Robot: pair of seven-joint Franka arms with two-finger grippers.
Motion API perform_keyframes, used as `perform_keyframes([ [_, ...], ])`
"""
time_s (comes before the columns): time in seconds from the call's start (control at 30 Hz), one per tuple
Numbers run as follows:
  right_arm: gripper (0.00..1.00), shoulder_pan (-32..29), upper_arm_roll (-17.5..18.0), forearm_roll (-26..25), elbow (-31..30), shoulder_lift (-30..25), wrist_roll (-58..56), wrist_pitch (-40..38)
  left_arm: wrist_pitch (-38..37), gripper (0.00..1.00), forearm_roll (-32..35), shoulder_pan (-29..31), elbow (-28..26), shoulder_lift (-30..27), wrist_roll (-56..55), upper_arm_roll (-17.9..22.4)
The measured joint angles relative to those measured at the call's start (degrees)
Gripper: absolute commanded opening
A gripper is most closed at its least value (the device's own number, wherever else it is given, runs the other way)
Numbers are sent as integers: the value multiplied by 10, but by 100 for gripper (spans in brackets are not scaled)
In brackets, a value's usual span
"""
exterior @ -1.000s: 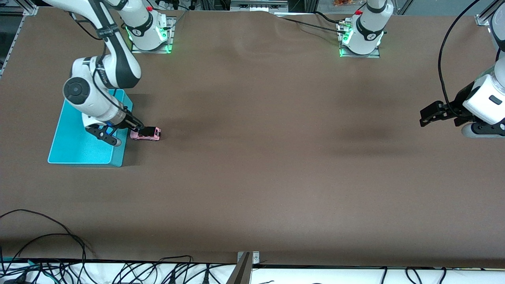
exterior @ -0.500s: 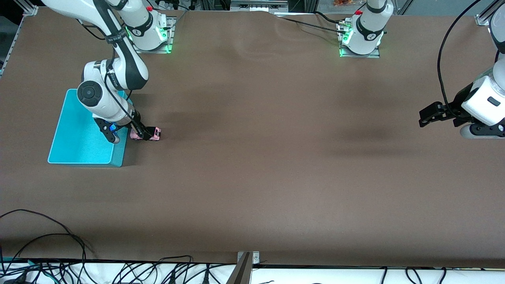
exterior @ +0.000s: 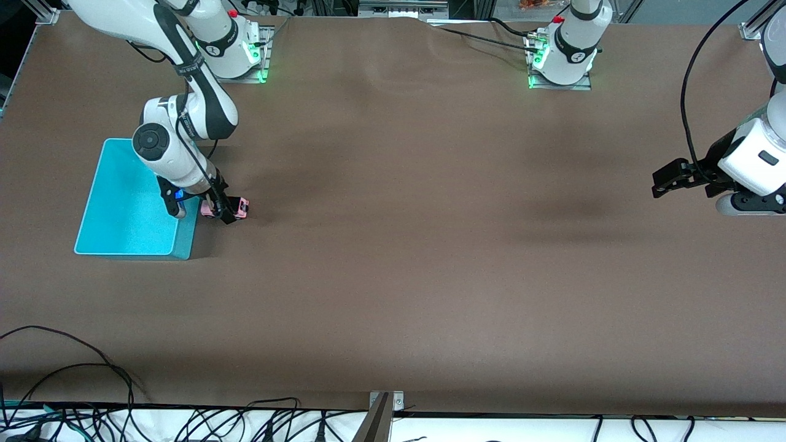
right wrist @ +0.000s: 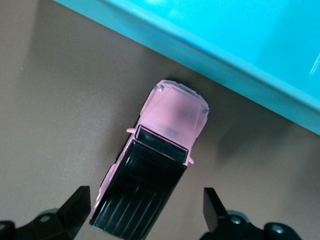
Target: Wind and store pink jeep toy
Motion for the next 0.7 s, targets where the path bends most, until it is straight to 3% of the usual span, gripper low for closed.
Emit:
perform_keyframes([
  [0.5, 100, -19, -2, 0, 4, 5, 4, 15, 0, 100, 0, 0, 0, 0, 0, 0],
  [0.53, 94, -22, -2, 0, 4, 6, 4, 15, 0, 100, 0, 0, 0, 0, 0, 0],
  [0.6, 63, -26, -3, 0, 4, 8, 5, 16, 0, 100, 0, 0, 0, 0, 0, 0],
  [0.63, 55, -28, -3, 0, 4, 9, 8, 17, 0, 100, 0, 0, 0, 0, 0, 0],
  [0.7, 51, -30, -3, 0, 4, 10, 21, 18, 0, 100, 0, 0, 0, 0, 0, 0],
])
